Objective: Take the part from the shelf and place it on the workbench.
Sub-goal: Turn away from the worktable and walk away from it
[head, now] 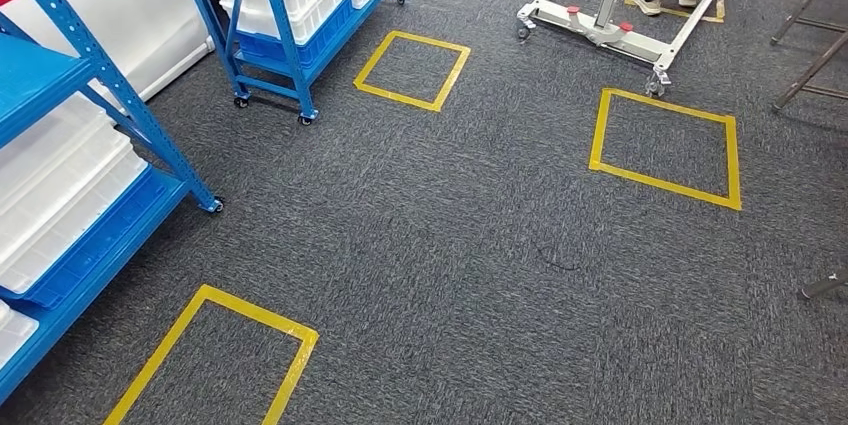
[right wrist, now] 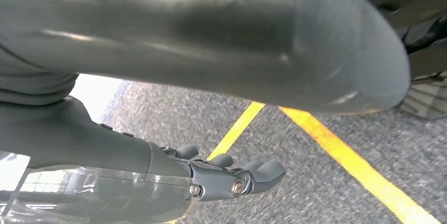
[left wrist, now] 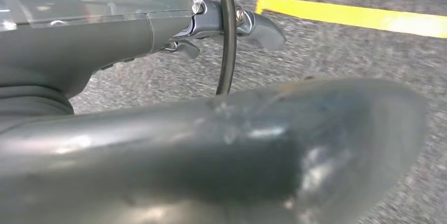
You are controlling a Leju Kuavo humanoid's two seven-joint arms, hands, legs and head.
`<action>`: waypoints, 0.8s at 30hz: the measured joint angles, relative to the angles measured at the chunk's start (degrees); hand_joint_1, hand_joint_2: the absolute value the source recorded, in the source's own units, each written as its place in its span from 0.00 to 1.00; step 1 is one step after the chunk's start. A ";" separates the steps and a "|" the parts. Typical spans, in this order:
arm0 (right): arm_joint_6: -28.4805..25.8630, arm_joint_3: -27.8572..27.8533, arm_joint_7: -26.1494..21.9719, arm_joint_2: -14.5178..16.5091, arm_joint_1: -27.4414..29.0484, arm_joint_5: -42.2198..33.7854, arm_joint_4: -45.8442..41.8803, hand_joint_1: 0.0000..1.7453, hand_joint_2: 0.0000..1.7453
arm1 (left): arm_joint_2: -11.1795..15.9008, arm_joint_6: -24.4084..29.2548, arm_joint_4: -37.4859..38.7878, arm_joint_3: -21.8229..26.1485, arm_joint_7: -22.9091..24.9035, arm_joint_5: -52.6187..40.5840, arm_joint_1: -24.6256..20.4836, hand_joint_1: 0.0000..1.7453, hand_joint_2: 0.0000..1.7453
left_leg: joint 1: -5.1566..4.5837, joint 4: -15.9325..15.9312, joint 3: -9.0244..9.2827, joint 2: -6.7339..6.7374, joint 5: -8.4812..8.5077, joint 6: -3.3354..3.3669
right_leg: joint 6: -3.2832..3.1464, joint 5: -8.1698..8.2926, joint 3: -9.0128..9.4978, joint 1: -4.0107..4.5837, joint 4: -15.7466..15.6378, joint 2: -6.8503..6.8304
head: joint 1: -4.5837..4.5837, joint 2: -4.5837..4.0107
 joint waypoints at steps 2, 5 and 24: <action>-0.01 -0.03 0.06 -0.01 -0.20 0.01 0.02 0.00 0.00 | 0.01 0.00 0.00 0.00 0.04 0.00 0.18 0.00 0.00 | 0.26 -0.53 0.17 -1.07 0.43 0.73 | 0.63 -1.55 -0.67 -0.26 1.94 2.36 | 0.02 0.00; -0.01 -0.19 0.33 0.00 -0.04 0.02 0.19 0.00 0.00 | -0.01 0.00 -0.01 -0.01 0.07 -0.03 -0.09 0.00 0.00 | 0.28 -0.68 -0.08 -2.94 0.87 1.40 | 1.18 -6.76 -5.81 -0.57 12.21 6.38 | 0.04 0.00; -0.51 -0.78 0.85 0.18 0.48 0.32 0.40 0.00 0.00 | -0.39 0.00 0.00 -0.02 0.28 0.16 0.32 0.00 0.00 | 0.64 14.22 -7.09 -2.62 -5.57 -2.09 | -1.66 1.28 -1.48 -0.77 -0.03 3.36 | 0.02 0.00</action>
